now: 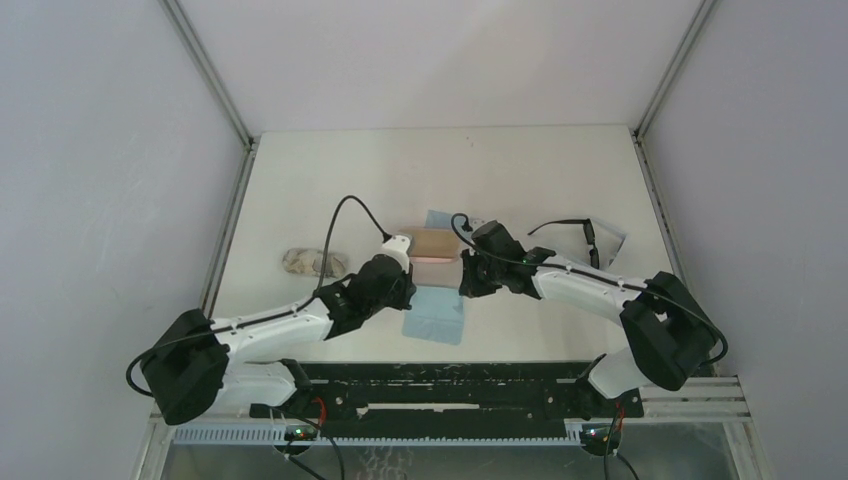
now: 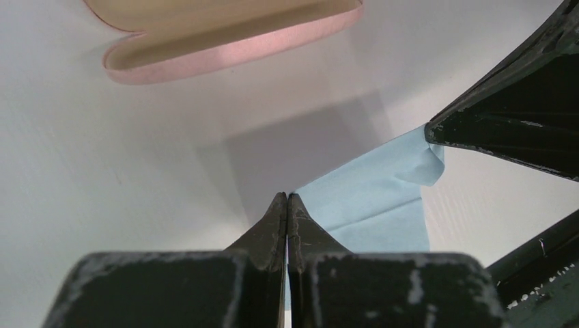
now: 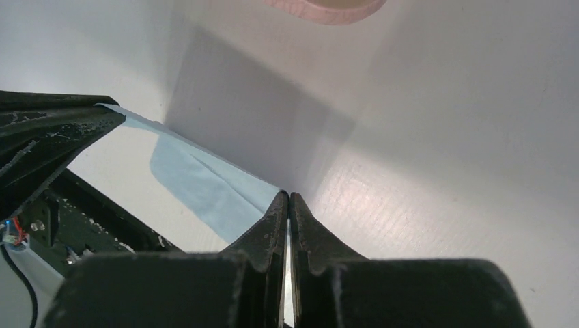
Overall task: Organize the sunglasses
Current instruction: Fold the glasses cleaning cloth at the center of the board.
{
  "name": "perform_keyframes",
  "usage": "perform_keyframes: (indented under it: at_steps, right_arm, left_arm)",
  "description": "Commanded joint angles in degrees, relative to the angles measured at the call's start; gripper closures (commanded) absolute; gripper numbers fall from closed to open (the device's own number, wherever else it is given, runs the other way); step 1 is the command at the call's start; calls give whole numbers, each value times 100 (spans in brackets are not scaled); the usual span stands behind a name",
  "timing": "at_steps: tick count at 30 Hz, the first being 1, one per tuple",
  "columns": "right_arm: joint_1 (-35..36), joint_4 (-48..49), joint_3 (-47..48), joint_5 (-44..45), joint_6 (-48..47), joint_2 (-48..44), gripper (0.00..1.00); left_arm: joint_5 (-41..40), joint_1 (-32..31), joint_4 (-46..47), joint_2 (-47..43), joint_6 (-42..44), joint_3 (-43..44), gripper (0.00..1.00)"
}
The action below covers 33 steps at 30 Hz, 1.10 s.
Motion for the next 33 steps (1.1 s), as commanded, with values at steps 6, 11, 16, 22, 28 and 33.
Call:
perform_keyframes:
  at_steps: [6,11,16,22,28,33]
  right_arm:
    - [-41,341,295,197,-510,135,100]
    - [-37,387,300,449,-558,147,100]
    - [90,373,300,483,-704,113,100]
    - [376,330,300,462,-974,55,100]
    - [554,239,305,731,-995,34,100]
    - [629,170,303,714,-1038,-24,100]
  left_arm:
    - [-13,80,960,262,711,133,100]
    - [-42,118,1119,375,818,65,100]
    - [57,128,1166,375,834,-19,100]
    - [292,120,1252,165,828,-280,100]
    - [366,121,1165,170,878,-347,100]
    - [393,123,1128,47,878,-459,100]
